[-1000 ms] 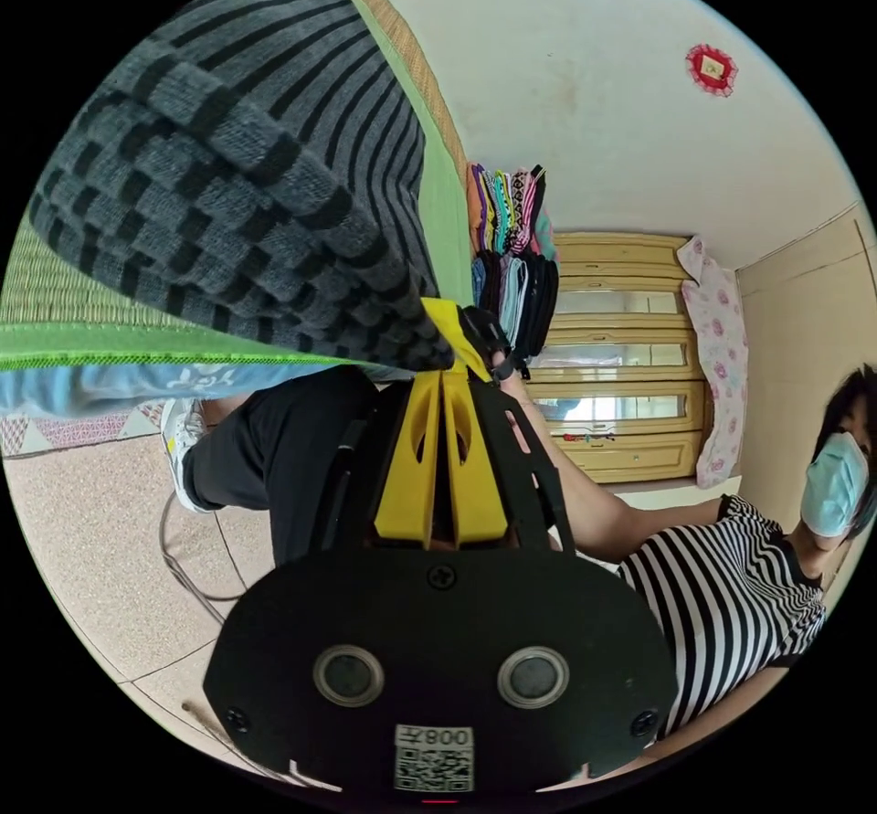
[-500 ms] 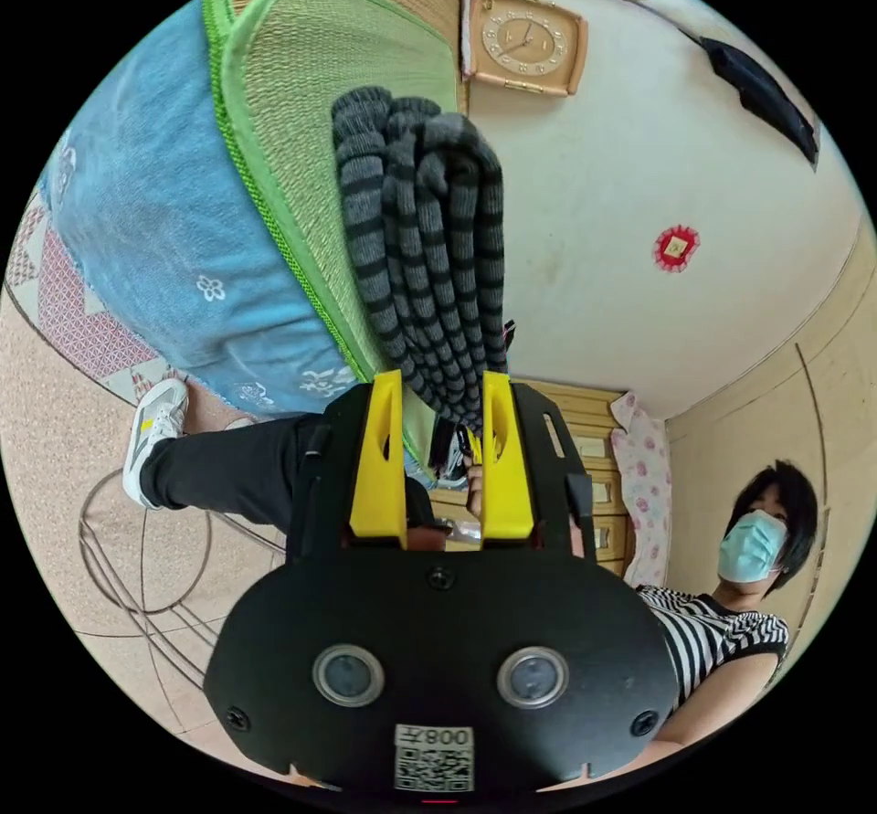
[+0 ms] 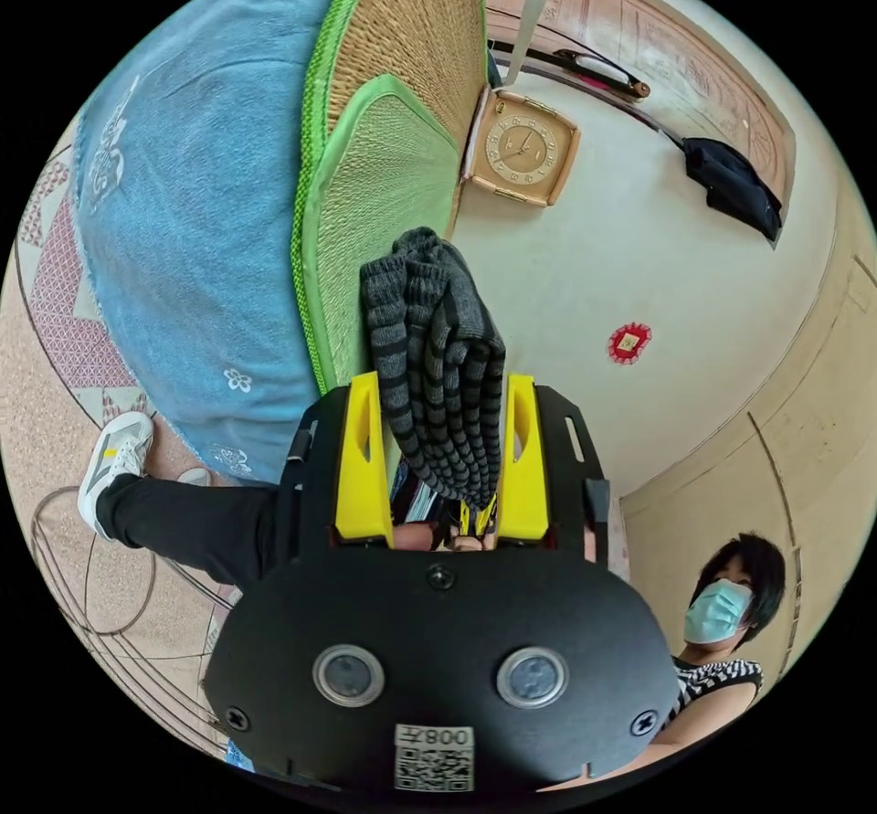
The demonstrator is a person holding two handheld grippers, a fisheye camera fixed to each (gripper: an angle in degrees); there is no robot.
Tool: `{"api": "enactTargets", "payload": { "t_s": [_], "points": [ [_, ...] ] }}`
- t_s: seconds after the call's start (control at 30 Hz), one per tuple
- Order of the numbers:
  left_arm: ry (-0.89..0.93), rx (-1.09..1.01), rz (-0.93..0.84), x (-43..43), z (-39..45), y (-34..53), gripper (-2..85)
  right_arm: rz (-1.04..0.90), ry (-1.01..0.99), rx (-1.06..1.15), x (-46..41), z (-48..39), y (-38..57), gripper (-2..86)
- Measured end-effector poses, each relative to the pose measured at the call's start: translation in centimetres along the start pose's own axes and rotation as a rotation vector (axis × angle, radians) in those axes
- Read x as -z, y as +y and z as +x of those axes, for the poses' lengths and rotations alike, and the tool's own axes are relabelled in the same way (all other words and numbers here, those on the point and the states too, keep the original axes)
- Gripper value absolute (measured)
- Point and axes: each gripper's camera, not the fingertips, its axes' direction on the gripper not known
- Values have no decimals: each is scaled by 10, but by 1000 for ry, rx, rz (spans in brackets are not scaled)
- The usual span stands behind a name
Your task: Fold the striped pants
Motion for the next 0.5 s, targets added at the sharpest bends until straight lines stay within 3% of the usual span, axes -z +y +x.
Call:
{"api": "enactTargets", "payload": {
  "t_s": [0.37, 0.5],
  "points": [
    [-76, 25, -66, -23, 10, -34, 215, 14, -12, -3, -10, -19, 13, 78],
    [17, 35, 0, -25, 8, -33, 230, 15, -9, 4, -11, -26, 20, 78]
  ]
}}
